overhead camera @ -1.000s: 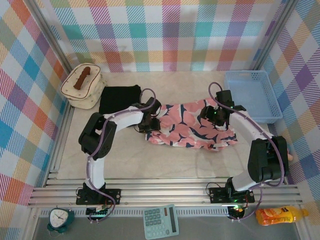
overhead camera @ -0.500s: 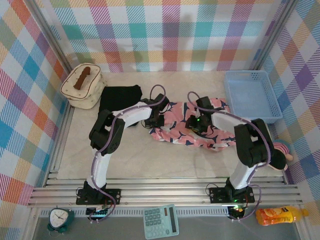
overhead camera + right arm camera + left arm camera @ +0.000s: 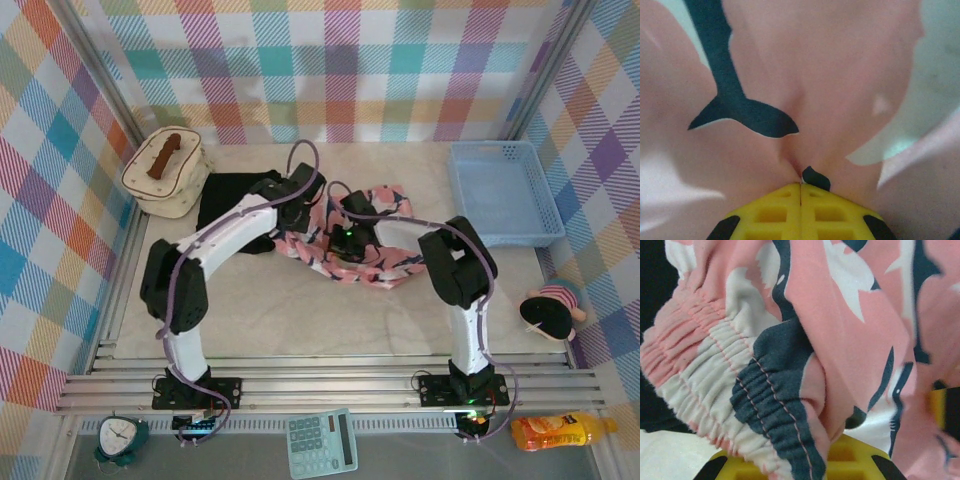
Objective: Fold and stack the mixed laundry pile
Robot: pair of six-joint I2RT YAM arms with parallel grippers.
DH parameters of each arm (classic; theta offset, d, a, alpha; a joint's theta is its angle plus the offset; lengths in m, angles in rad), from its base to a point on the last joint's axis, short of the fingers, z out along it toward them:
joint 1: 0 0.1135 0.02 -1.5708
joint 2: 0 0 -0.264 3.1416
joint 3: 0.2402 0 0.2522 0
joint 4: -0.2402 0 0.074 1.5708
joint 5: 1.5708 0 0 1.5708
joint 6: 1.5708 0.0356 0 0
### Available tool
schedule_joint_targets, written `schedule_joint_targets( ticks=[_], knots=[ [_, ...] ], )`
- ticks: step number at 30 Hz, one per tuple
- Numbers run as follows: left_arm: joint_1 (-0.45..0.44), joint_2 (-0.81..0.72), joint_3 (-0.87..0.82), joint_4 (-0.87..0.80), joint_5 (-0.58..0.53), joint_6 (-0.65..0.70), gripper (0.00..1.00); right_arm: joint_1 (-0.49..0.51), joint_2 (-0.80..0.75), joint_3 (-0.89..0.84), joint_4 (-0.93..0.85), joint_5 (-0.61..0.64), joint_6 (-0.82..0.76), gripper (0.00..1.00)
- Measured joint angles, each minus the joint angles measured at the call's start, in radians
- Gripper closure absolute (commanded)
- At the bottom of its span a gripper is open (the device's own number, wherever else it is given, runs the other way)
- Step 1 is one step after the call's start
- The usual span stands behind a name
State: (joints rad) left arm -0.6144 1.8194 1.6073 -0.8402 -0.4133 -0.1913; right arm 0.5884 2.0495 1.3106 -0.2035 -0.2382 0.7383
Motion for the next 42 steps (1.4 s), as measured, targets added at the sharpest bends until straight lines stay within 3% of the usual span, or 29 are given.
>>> schedule_joint_targets(
  ticks=[3,10,15,18,21,26,35,42],
  knots=[
    [0.013,-0.056,-0.016,-0.022,-0.028,0.040,1.00,0.047,0.031,0.040,0.047,-0.047,0.046,1.00],
    [0.035,-0.079,-0.016,-0.051,-0.079,0.125,1.00,0.043,-0.013,0.037,0.077,-0.087,0.080,0.75],
    [0.035,-0.074,0.008,-0.080,-0.088,0.163,1.00,-0.079,-0.225,-0.062,0.023,-0.071,0.034,0.70],
    [0.034,-0.058,0.042,-0.094,-0.098,0.181,1.00,-0.187,-0.353,-0.134,-0.012,-0.043,-0.015,0.50],
    [0.034,-0.034,0.068,-0.105,-0.106,0.190,1.00,-0.290,-0.426,-0.218,-0.048,0.011,-0.066,0.39],
    [0.027,0.011,0.101,-0.128,-0.113,0.197,1.00,-0.339,-0.397,-0.318,-0.112,0.069,-0.128,0.46],
    [-0.007,0.053,0.183,-0.156,-0.080,0.189,1.00,-0.329,-0.283,-0.339,-0.082,0.028,-0.123,0.68],
    [-0.109,0.149,0.340,-0.169,-0.024,0.122,1.00,-0.332,-0.281,-0.343,-0.077,0.029,-0.118,0.71]
  ],
)
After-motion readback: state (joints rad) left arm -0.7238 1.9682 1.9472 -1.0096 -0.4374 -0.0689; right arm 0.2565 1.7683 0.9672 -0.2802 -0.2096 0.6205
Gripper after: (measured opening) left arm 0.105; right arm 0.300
